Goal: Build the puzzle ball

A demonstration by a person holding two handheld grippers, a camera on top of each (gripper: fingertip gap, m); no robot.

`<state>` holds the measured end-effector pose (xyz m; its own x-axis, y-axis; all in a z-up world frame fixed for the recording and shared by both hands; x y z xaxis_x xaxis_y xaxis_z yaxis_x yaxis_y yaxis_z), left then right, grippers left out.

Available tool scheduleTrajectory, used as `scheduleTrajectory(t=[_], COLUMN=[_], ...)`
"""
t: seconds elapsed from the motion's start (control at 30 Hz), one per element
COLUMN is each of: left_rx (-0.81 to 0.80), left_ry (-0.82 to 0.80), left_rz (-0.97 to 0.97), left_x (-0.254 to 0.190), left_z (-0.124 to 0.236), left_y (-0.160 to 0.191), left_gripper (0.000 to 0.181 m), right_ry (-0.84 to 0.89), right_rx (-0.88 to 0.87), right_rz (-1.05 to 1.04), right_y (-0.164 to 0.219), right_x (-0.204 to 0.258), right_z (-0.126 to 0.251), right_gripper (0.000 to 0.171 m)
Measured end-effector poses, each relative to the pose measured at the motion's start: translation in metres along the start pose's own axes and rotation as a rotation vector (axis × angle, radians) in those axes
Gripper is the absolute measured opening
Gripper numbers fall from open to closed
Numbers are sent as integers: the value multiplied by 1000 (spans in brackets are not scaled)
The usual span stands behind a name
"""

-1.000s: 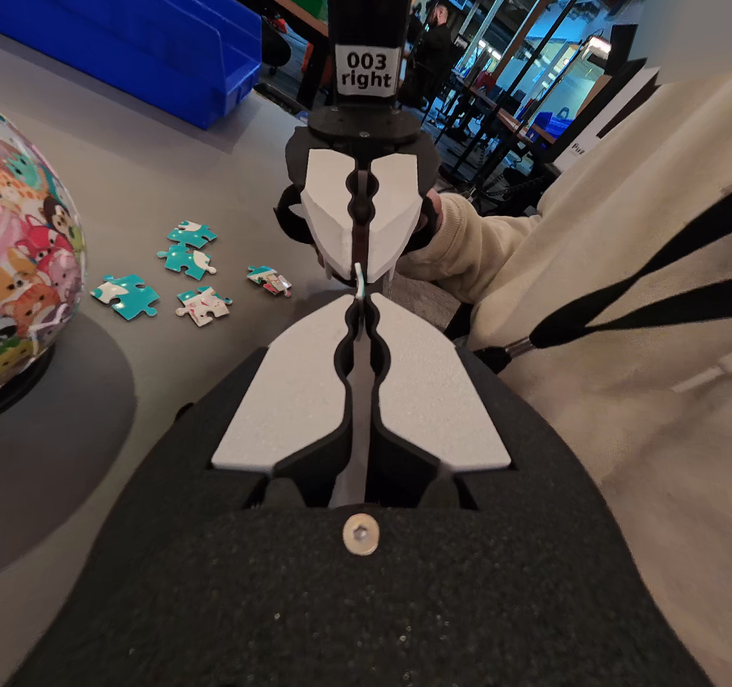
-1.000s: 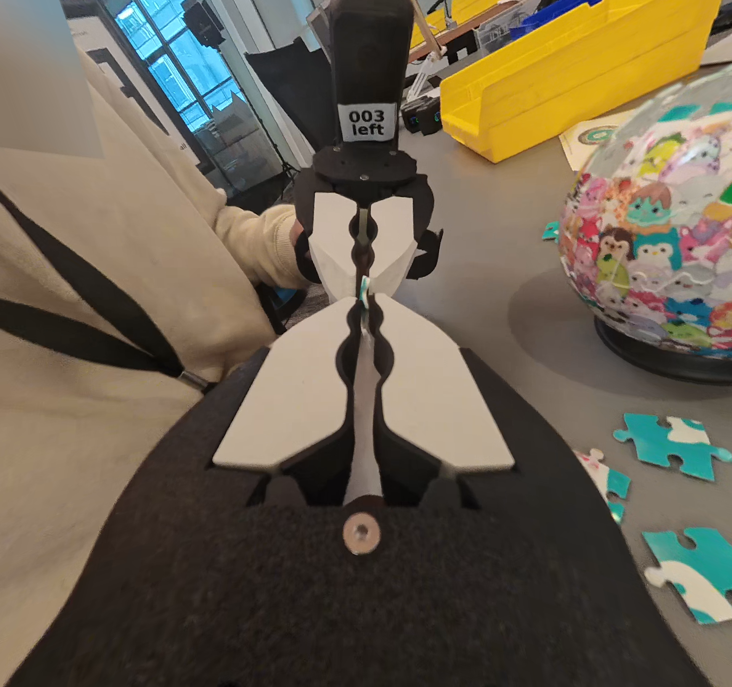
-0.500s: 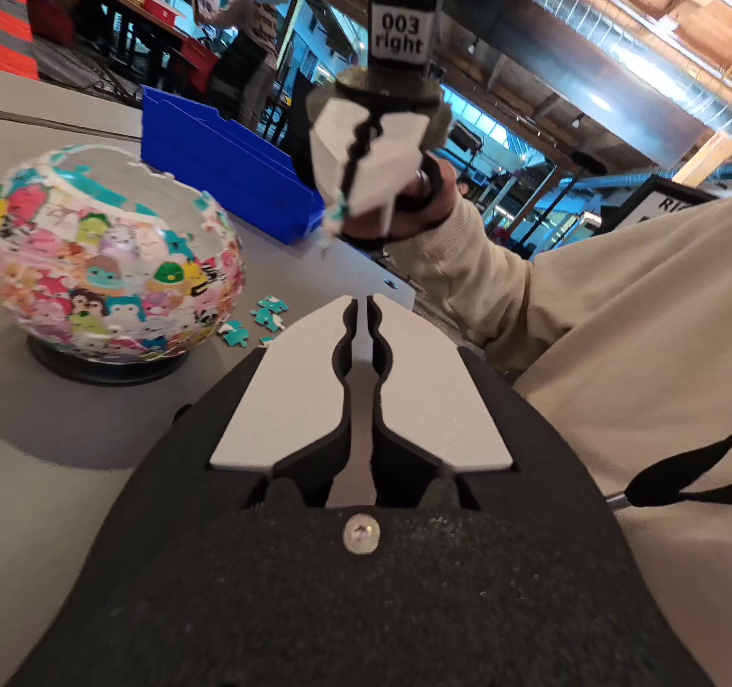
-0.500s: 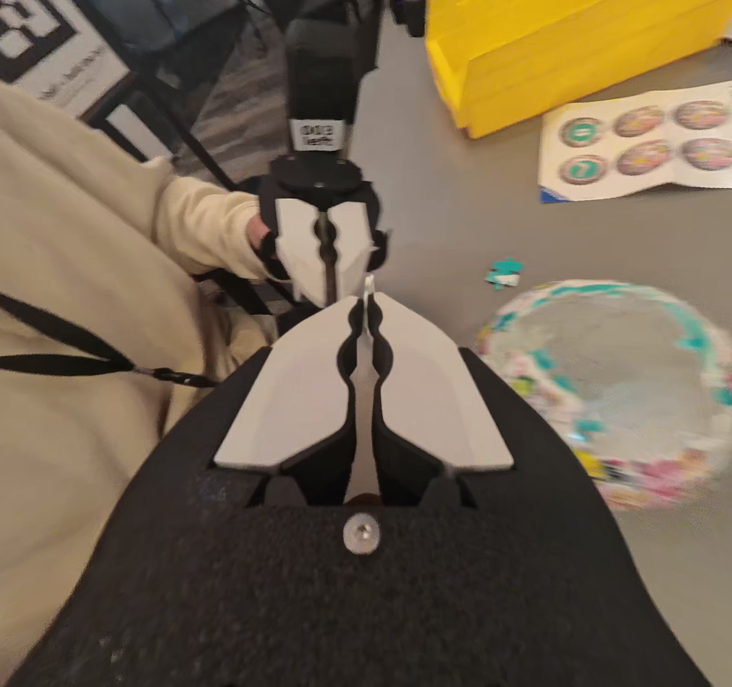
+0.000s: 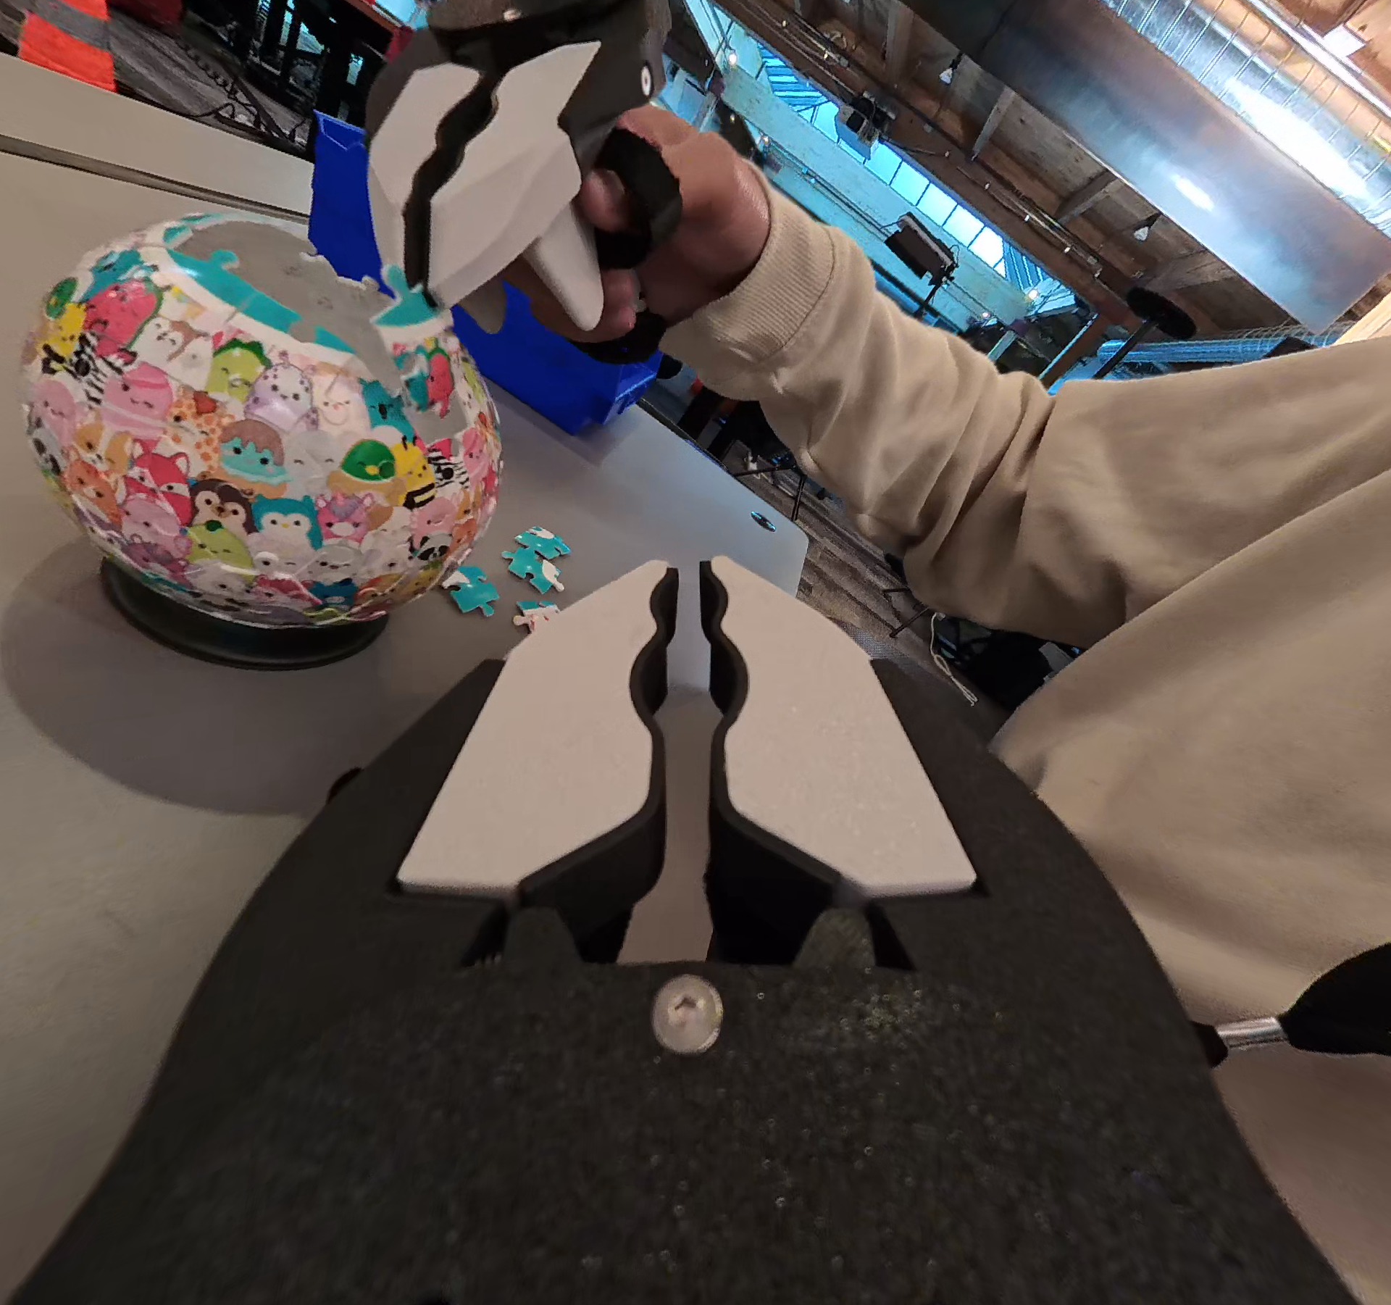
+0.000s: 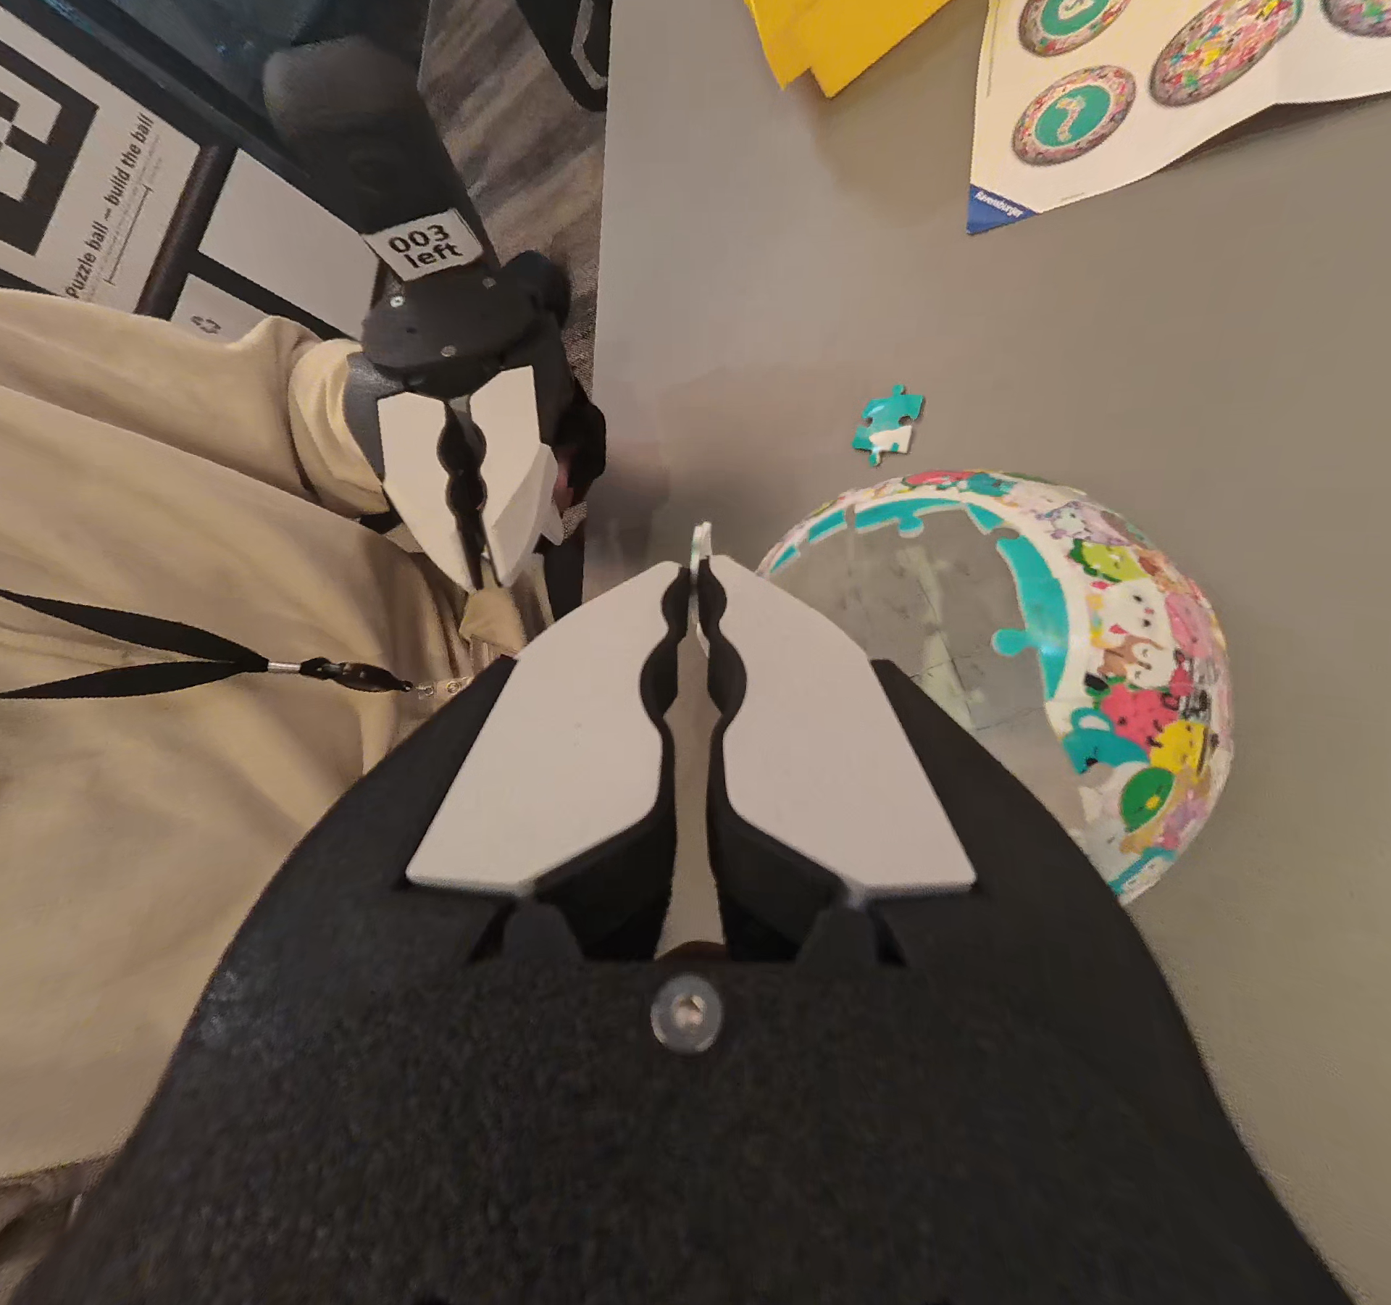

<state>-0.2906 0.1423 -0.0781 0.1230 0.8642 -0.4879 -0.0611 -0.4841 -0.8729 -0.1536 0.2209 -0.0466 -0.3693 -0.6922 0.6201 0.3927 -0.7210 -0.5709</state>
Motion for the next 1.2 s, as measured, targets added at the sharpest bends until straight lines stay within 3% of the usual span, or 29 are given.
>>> scheduleTrajectory(t=[0.73, 0.9, 1.07, 1.2], left_rx=[28, 24, -42, -99], left_ry=[3, -7, -8, 57], left_rz=[17, 20, 31, 15], left_x=[7, 9, 10, -1], left_z=[-6, -6, -7, -8], left_y=[4, 4, -3, -10], left_gripper=[5, 6, 31, 31], right_ry=[57, -68, -331, -325], right_rx=[-135, -207, -339, -355], right_rz=[50, 11, -73, -14], right_y=[16, 12, 13, 23], right_x=[-5, 10, 42, 59], right_z=[2, 3, -8, -30], right_gripper=[2, 2, 2, 2])
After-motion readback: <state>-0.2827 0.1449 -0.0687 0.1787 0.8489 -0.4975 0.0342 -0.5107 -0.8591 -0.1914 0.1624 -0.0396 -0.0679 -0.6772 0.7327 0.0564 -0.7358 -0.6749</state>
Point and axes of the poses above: each gripper's, where its closed fingertips meet, z back along the fingers, y out of its underside, x = y × z across the jaws, the point moved 5 cm from there along z, back along the fingers, and after that the axes turned 4 degrees about -z, right-handed, at the moved point
